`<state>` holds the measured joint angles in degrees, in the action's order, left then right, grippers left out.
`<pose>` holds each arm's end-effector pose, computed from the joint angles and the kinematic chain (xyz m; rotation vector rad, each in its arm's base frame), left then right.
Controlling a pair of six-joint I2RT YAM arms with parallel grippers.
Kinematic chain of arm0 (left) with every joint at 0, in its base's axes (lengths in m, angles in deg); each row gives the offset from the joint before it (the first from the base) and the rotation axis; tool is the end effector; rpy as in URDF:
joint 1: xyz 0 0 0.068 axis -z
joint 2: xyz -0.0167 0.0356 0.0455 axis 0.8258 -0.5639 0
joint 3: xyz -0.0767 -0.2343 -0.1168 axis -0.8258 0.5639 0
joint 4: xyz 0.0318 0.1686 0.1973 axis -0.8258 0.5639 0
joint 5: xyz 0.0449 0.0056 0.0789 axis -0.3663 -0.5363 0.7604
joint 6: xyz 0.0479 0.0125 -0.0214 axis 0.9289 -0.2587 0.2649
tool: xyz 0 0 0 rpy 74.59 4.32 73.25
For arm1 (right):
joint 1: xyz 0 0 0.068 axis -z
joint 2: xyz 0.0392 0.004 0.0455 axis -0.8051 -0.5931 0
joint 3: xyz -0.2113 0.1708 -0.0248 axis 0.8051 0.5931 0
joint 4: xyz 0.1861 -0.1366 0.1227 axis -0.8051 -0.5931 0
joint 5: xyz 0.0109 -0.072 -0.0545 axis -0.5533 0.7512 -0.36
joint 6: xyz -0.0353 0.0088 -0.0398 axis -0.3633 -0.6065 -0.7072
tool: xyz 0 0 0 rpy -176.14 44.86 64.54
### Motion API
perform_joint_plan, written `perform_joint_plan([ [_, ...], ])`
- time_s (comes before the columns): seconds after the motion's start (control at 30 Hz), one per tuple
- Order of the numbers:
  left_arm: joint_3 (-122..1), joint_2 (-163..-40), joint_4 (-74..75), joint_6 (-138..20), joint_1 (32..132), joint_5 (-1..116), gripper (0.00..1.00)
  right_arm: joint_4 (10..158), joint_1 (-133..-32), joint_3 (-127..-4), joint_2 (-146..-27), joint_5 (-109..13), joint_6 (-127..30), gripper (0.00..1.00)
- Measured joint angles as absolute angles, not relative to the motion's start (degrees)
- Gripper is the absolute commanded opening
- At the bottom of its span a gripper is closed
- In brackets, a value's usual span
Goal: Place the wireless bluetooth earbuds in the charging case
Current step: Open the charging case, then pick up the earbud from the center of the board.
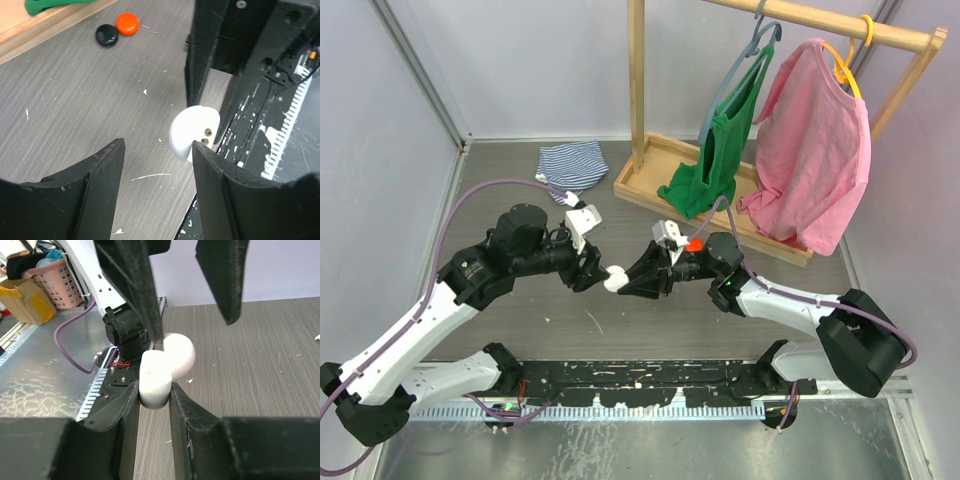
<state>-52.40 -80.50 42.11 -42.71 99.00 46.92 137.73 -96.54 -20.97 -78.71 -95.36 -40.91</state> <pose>0.1308 -0.1394 0.3744 1.0621 1.8662 -0.7465 0.1695 0.1973 0.2638 -1.1852 1.1337 1.4414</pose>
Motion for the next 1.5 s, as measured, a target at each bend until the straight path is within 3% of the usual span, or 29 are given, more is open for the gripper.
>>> perform_joint_plan([
  [0.27,-52.4,-80.52,40.65,-44.11,97.54,48.82,0.63,137.67,-96.65,-20.97,-78.34,-96.04,-41.55,0.01],
  [0.43,-52.07,-80.52,39.49,-45.1,96.77,49.87,0.73,136.16,-96.65,-20.86,-78.14,-94.55,-42.97,0.01],
  [0.73,-51.79,-83.15,37.98,-49.36,91.99,62.18,0.79,132.53,-96.65,-15.97,-77.9,-81.46,-48.17,0.01],
  [1.03,-52.31,-91.6,36.96,-56.57,79.2,71.73,0.79,135.92,-96.65,-9.32,-77.16,-68.15,-51.36,0.01],
  [1.5,-55.44,-110.55,34.6,-71.48,55.66,72.62,0.76,144.66,-96.69,-3.42,-77.12,-54.88,-53.72,0.01],
])
